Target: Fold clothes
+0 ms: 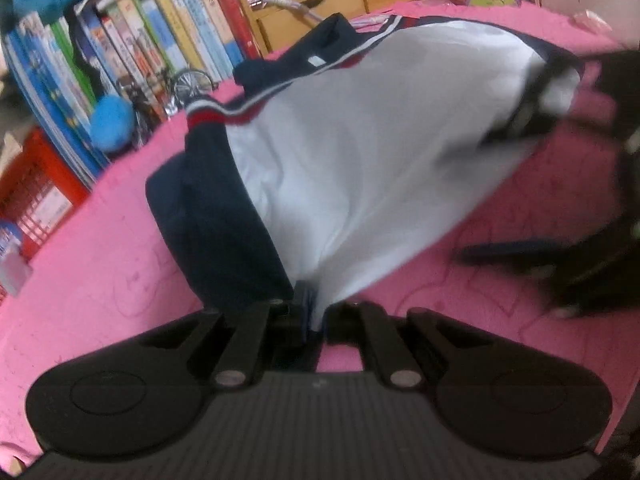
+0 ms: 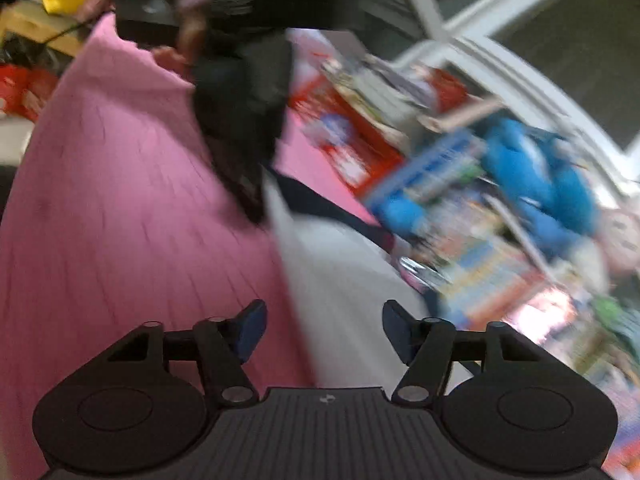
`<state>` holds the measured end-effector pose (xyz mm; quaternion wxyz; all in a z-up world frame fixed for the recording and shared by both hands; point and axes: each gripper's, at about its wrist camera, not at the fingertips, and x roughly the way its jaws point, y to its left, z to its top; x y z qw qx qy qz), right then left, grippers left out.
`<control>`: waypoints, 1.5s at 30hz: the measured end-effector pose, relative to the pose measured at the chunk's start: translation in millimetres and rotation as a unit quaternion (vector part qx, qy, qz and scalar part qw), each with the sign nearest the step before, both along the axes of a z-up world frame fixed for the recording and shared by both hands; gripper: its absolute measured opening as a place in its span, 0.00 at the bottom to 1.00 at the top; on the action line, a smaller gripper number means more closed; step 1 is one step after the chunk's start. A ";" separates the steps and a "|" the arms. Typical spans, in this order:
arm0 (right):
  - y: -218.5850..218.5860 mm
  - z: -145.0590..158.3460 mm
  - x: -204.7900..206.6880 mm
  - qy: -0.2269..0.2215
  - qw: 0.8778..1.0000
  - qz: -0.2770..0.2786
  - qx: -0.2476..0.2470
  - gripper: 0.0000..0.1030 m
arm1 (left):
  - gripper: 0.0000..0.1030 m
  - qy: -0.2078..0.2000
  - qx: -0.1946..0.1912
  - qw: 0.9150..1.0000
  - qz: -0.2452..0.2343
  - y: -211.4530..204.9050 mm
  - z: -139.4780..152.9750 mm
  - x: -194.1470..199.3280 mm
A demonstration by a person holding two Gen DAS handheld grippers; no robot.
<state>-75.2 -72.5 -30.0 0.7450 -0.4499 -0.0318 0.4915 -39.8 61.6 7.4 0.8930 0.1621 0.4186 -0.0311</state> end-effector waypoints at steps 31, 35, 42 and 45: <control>-176.6 -40.7 137.8 -0.080 0.956 -0.255 -0.121 0.09 | 0.07 -0.082 0.159 0.983 -0.044 -34.8 -33.4 -28.8; -190.6 -32.7 134.6 -0.096 0.953 -0.268 -0.104 0.08 | 0.06 -0.088 0.197 0.976 -0.039 -42.4 -32.0 -35.7; -222.2 2.4 72.5 -0.113 0.961 -0.244 -0.063 0.08 | 0.06 -0.096 0.185 0.978 -0.009 -50.2 -19.6 -86.8; -231.6 -13.3 51.5 -0.094 0.964 -0.237 -0.079 0.08 | 0.06 -0.067 0.172 0.983 0.001 -49.7 -36.8 -104.0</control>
